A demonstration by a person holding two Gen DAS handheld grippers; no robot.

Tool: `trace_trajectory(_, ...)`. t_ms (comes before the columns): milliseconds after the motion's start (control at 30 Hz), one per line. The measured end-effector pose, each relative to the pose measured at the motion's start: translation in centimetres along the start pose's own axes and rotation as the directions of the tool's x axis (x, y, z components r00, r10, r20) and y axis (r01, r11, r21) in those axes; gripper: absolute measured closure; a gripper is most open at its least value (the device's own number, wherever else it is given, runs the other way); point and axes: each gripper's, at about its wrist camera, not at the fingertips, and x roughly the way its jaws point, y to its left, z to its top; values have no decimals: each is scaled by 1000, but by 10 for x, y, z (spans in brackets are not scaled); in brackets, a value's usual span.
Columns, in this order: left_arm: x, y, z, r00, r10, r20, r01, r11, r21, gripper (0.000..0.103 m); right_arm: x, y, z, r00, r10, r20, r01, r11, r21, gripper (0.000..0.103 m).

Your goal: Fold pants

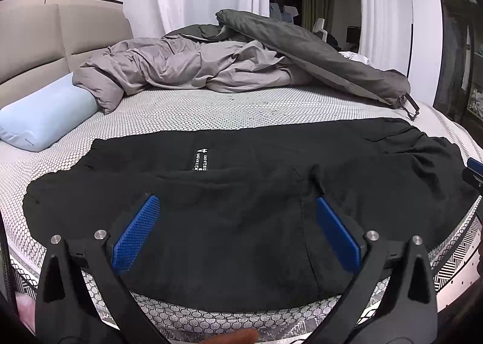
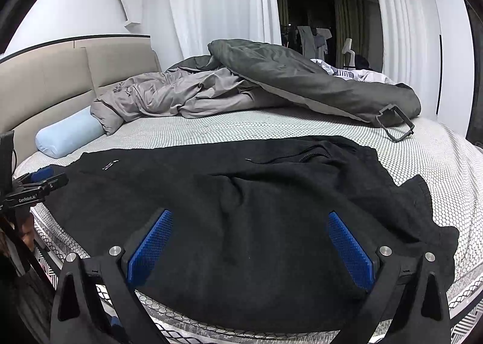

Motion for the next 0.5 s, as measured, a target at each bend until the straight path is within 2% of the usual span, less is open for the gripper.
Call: trace_trajectory(500,6,3,1,1000,12,-3,-12,1000,-6,1,-6,0,-1,1000,-13,3,13,1000,11,0)
